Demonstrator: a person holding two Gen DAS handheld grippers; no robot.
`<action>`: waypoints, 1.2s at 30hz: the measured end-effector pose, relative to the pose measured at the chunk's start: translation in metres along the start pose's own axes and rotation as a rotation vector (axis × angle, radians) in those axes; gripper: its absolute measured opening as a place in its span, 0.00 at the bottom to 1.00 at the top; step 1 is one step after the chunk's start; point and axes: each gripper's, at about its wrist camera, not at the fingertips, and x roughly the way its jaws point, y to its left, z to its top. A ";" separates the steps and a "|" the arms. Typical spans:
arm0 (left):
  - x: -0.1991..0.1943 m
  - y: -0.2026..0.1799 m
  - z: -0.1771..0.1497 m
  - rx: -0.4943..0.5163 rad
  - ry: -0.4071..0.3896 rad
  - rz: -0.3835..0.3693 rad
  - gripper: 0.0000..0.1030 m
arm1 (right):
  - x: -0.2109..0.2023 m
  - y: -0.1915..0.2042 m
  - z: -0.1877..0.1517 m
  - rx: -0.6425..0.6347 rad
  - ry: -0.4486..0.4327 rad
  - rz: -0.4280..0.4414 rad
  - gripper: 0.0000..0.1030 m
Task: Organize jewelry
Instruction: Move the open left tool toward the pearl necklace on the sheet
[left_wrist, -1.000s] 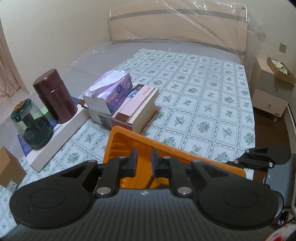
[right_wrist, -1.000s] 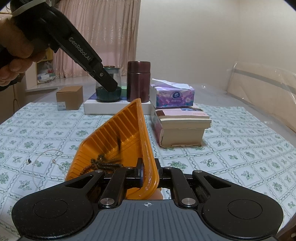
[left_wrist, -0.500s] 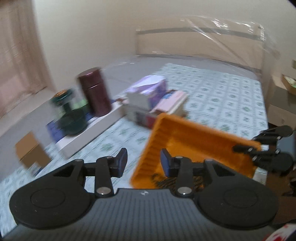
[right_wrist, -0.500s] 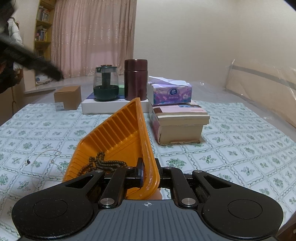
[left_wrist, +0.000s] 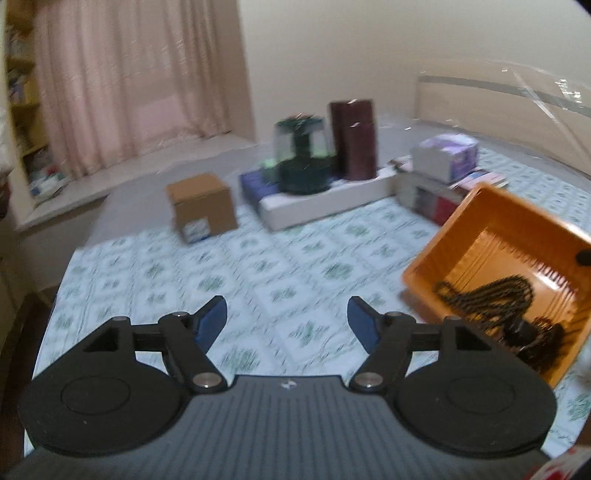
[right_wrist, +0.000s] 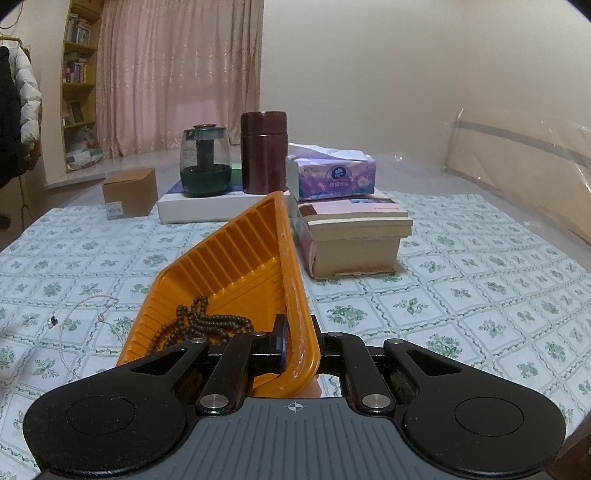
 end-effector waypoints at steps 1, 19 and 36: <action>0.000 0.001 -0.008 -0.008 0.010 0.013 0.67 | 0.000 -0.001 0.000 0.001 0.002 0.000 0.09; 0.029 -0.006 -0.085 -0.198 0.161 0.048 0.66 | 0.002 -0.005 -0.002 0.000 0.020 0.001 0.09; 0.088 -0.028 -0.097 -0.104 0.148 0.032 0.27 | 0.005 -0.007 -0.006 0.007 0.044 -0.018 0.09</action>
